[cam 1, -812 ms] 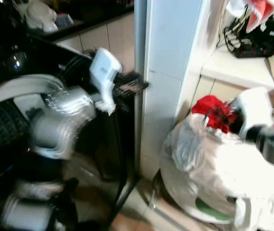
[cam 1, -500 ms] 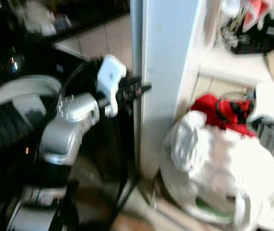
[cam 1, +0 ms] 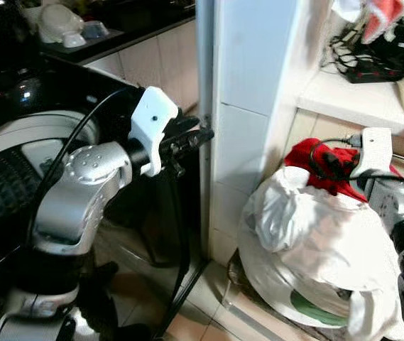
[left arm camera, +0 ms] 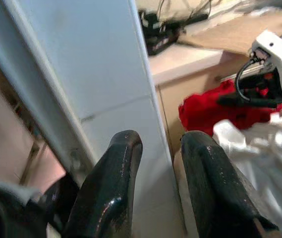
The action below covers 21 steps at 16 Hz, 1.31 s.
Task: Clothes washing
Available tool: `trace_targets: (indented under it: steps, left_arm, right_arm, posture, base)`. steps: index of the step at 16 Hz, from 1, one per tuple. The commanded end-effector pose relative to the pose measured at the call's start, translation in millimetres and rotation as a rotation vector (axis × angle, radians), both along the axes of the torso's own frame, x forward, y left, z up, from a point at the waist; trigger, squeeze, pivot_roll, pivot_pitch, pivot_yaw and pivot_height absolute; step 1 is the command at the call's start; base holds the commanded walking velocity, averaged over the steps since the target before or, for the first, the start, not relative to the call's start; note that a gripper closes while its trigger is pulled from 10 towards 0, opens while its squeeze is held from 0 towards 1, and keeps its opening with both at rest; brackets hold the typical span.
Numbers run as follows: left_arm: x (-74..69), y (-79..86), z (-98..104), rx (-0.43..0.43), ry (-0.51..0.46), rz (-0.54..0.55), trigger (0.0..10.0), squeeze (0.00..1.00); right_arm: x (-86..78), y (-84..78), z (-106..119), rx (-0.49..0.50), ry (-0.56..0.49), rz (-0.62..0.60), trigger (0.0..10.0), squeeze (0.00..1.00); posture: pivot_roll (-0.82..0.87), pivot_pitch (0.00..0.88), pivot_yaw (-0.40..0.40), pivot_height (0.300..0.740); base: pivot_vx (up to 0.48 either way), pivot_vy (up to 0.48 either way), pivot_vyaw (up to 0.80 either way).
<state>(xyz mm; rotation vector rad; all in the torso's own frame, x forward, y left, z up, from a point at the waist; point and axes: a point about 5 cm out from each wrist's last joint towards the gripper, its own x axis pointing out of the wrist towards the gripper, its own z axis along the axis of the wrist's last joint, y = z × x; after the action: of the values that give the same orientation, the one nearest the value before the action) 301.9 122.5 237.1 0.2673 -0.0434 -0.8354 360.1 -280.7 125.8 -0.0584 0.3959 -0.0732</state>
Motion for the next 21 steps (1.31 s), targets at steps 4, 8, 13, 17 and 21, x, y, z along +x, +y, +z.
trace_targets:
  steps: [4,8,13,17,21]
  left_arm:
    - [-19.8,-1.4,-1.8,0.014,0.070,-0.109,10.0,0.00]
    - [-26.6,-2.8,-3.2,0.011,0.100,-0.143,10.0,0.00]
    - [-24.0,-5.4,-2.3,-0.030,0.092,-0.113,10.0,0.00]
    - [-23.0,1.0,-16.7,0.005,0.270,-0.018,10.0,0.00]
    - [-26.1,-0.2,-22.4,0.012,0.306,-0.023,10.0,0.00]
  right_arm:
    - [-4.2,-1.3,-14.4,0.038,0.070,-0.038,0.0,0.00]
    - [-5.0,1.1,-18.2,0.050,0.085,-0.014,0.0,0.00]
    - [-4.7,0.8,-18.0,0.050,0.084,-0.010,0.0,0.00]
    - [-4.5,0.7,-17.4,0.059,0.080,-0.012,0.0,0.00]
    - [-3.9,0.4,-16.0,0.057,0.076,-0.009,0.0,0.00]
  posture:
    - [0.04,0.000,0.027,0.740]
    - [0.05,0.000,0.021,0.740]
    - [0.03,0.000,0.027,0.740]
    - [0.03,0.000,0.031,0.740]
    - [0.02,0.000,0.031,0.740]
  base:
    - [0.000,0.000,0.00]
    - [0.000,0.000,0.00]
    - [0.000,0.000,0.00]
    - [0.000,0.000,0.00]
    - [0.000,0.000,0.00]
